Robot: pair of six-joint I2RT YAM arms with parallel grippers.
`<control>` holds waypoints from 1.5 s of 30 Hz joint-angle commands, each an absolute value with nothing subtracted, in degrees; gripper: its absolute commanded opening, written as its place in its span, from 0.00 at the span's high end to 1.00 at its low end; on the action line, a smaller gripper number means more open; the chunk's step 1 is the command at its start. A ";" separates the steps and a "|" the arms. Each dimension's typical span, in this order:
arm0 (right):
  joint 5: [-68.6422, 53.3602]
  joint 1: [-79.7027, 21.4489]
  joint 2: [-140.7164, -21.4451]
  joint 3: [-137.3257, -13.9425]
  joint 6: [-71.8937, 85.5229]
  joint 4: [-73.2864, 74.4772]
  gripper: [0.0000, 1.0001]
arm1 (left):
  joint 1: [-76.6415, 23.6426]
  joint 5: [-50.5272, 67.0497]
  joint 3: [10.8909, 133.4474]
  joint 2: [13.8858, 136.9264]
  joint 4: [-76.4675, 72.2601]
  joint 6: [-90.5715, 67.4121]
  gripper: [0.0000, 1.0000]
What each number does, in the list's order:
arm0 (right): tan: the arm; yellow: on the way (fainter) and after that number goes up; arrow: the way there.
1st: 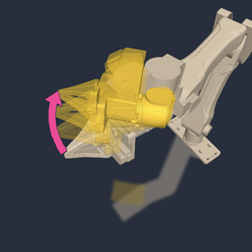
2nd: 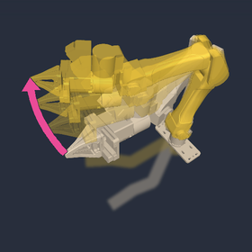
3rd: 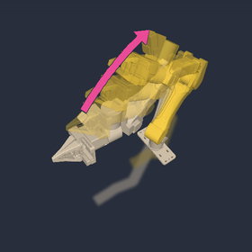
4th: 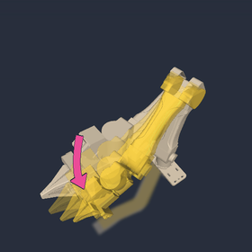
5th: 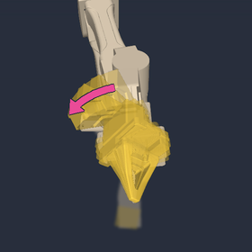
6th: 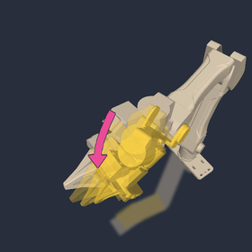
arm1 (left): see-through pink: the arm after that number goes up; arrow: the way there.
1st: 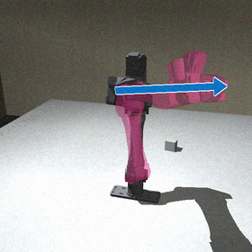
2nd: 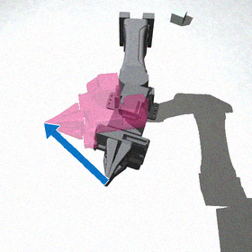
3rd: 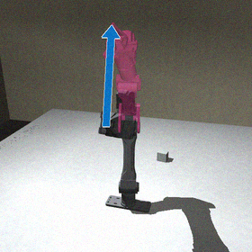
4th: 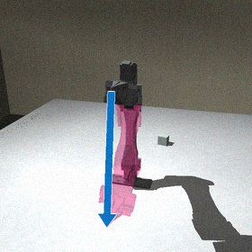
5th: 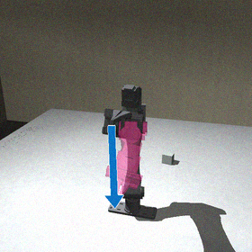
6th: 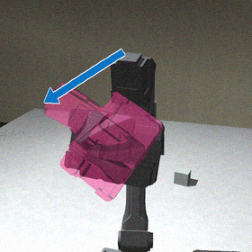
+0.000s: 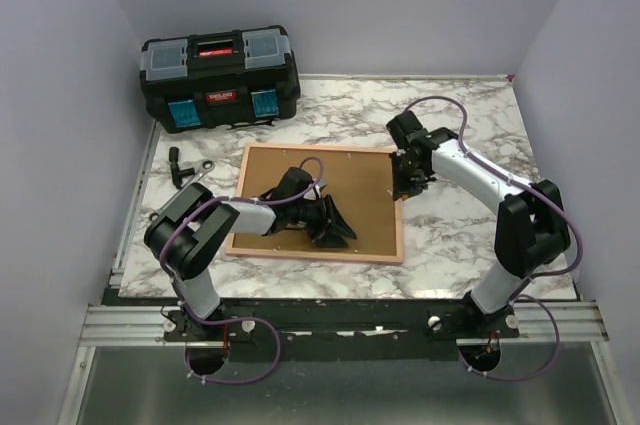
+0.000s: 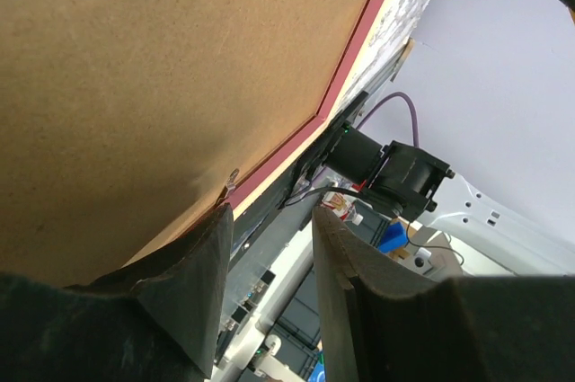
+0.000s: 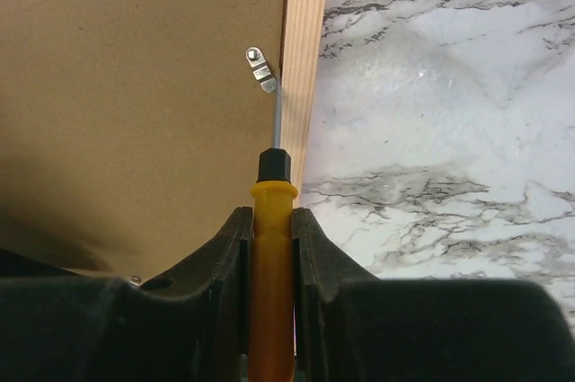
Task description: Take the photo out of the frame
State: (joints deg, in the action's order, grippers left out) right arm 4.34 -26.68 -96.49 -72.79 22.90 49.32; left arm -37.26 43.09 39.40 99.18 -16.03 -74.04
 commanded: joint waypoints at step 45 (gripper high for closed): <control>3.45 -27.11 -94.31 -67.51 22.00 44.53 0.99 | -37.88 42.81 39.02 98.91 -17.43 -74.70 0.59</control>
State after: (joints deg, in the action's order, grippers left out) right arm 5.89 -26.94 -94.37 -69.19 22.90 45.28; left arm -37.58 43.09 39.40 99.15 -16.25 -74.65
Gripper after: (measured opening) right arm 0.242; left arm 0.415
